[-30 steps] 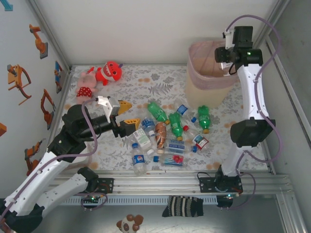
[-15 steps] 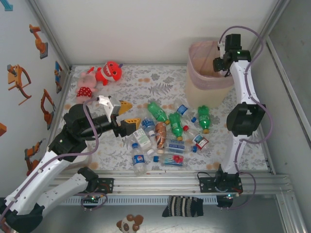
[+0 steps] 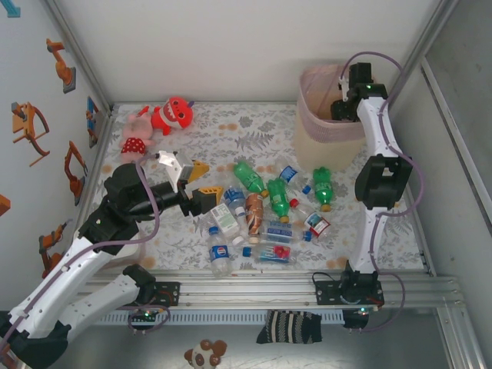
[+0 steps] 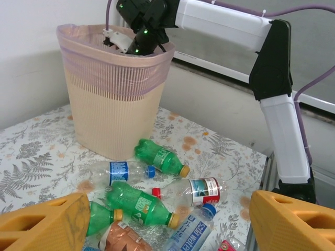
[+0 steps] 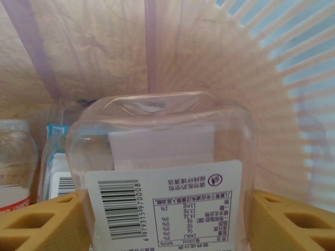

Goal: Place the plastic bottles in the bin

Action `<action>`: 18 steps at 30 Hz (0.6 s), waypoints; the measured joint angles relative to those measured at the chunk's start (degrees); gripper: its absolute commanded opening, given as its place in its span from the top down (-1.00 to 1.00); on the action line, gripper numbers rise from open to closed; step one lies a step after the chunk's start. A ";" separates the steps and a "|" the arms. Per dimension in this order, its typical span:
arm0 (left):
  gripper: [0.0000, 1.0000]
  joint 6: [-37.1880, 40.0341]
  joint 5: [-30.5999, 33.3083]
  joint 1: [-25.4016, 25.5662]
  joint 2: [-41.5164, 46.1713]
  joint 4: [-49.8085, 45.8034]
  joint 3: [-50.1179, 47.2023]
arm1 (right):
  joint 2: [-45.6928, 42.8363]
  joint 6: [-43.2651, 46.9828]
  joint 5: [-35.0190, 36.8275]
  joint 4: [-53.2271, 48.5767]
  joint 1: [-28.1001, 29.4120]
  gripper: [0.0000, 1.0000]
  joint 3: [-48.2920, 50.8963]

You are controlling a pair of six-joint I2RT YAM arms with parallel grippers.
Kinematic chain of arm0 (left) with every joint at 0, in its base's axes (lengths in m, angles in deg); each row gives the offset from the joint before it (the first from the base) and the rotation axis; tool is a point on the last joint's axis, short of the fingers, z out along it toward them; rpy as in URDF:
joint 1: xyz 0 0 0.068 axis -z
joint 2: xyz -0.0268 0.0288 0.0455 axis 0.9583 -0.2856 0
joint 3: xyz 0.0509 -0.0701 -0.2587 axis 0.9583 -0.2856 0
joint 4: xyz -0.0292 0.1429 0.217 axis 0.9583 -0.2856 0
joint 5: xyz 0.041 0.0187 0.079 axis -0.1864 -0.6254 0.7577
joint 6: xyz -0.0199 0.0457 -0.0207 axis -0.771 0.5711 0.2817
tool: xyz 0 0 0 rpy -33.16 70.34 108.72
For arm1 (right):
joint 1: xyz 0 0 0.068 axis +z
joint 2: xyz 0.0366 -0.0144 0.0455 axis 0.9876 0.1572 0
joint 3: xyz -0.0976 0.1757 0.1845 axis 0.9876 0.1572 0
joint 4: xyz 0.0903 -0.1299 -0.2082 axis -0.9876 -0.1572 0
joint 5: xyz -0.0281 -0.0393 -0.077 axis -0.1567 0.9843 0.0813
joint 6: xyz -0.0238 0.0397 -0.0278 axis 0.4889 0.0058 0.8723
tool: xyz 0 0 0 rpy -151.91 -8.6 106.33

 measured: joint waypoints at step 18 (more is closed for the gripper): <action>-0.55 -6.45 11.87 -0.11 -1.22 -9.40 0.59 | -13.35 -4.98 -3.39 0.07 0.11 -0.62 0.92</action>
